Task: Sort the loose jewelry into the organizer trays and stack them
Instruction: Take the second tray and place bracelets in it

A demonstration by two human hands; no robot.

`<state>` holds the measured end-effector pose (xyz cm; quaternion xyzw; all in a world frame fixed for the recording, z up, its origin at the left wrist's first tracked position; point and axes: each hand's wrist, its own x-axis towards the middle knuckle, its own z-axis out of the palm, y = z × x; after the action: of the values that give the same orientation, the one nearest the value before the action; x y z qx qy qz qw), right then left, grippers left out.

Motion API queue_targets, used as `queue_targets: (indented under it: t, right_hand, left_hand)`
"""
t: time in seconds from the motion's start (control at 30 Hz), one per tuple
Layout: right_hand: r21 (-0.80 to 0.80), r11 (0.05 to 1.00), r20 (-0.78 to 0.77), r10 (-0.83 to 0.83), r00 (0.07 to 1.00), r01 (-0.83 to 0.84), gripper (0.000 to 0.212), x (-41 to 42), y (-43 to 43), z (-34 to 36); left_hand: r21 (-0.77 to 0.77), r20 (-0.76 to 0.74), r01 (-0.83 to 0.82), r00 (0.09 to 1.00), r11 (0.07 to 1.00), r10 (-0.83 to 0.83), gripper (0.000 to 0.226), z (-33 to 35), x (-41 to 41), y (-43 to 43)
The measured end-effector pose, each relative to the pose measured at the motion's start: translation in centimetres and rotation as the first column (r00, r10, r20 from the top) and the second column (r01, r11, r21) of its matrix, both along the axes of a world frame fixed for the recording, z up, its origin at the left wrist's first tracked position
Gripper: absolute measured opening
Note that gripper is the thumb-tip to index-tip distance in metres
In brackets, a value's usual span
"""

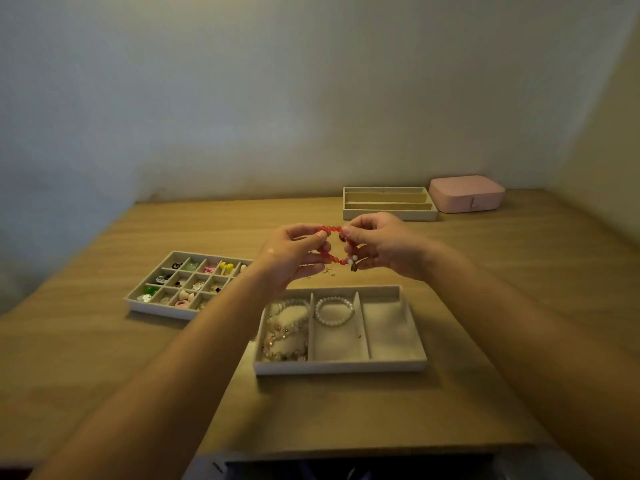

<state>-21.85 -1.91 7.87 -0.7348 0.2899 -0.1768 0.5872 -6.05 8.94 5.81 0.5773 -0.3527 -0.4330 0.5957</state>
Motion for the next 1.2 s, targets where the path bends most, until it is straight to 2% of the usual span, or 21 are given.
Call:
queue_targets:
  t: [0.17, 0.27, 0.4, 0.5, 0.63, 0.8, 1.03, 1.2]
  right_hand:
    - [0.022, 0.991, -0.108, 0.137, 0.985, -0.135, 0.023, -1.1, 2.8, 0.1]
    - [-0.058, 0.98, -0.183, 0.178, 0.967, -0.191, 0.019, -1.8, 4.4, -0.2]
    - [-0.143, 0.967, -0.308, 0.158, 0.938, -0.21, 0.012, -2.5, 5.5, -1.4]
    - [-0.156, 0.96, -0.378, 0.159, 0.912, -0.232, 0.007, -3.1, 6.1, -2.0]
    - [-0.168, 0.951, -0.456, 0.157, 0.876, -0.258, 0.01, -3.2, 6.4, -2.4]
    - [-0.235, 0.937, -0.521, 0.102, 0.847, -0.257, 0.009, -3.1, 6.6, -2.9]
    - [-0.446, 0.852, -0.554, -0.023, 0.832, -0.273, 0.008, -1.9, 6.3, -3.8]
    - [-0.499, 0.803, -0.624, -0.073, 0.778, -0.325, 0.011, -1.9, 5.8, -3.5]
  left_hand:
    - [0.036, 0.11, 0.033, 0.993, 0.999, -0.037, 0.014, 0.4, -1.2, 3.0]
    - [0.091, 0.192, 0.041, 0.98, 0.995, -0.058, 0.022, 0.2, -2.1, 4.3]
    - [0.161, 0.348, 0.033, 0.933, 0.986, -0.088, 0.016, -0.7, -3.0, 5.5]
    - [0.205, 0.492, 0.028, 0.861, 0.978, -0.127, 0.015, -1.4, -3.5, 6.1]
    - [0.266, 0.607, 0.029, 0.772, 0.964, -0.191, 0.017, -2.1, -3.7, 6.3]
    - [0.27, 0.786, 0.03, 0.571, 0.962, -0.238, 0.023, -2.6, -3.9, 6.2]
    - [0.267, 0.89, 0.005, 0.383, 0.964, -0.248, 0.033, -3.4, -3.9, 5.9]
    - [0.292, 0.894, 0.039, 0.343, 0.956, -0.288, 0.029, -3.8, -3.6, 5.7]
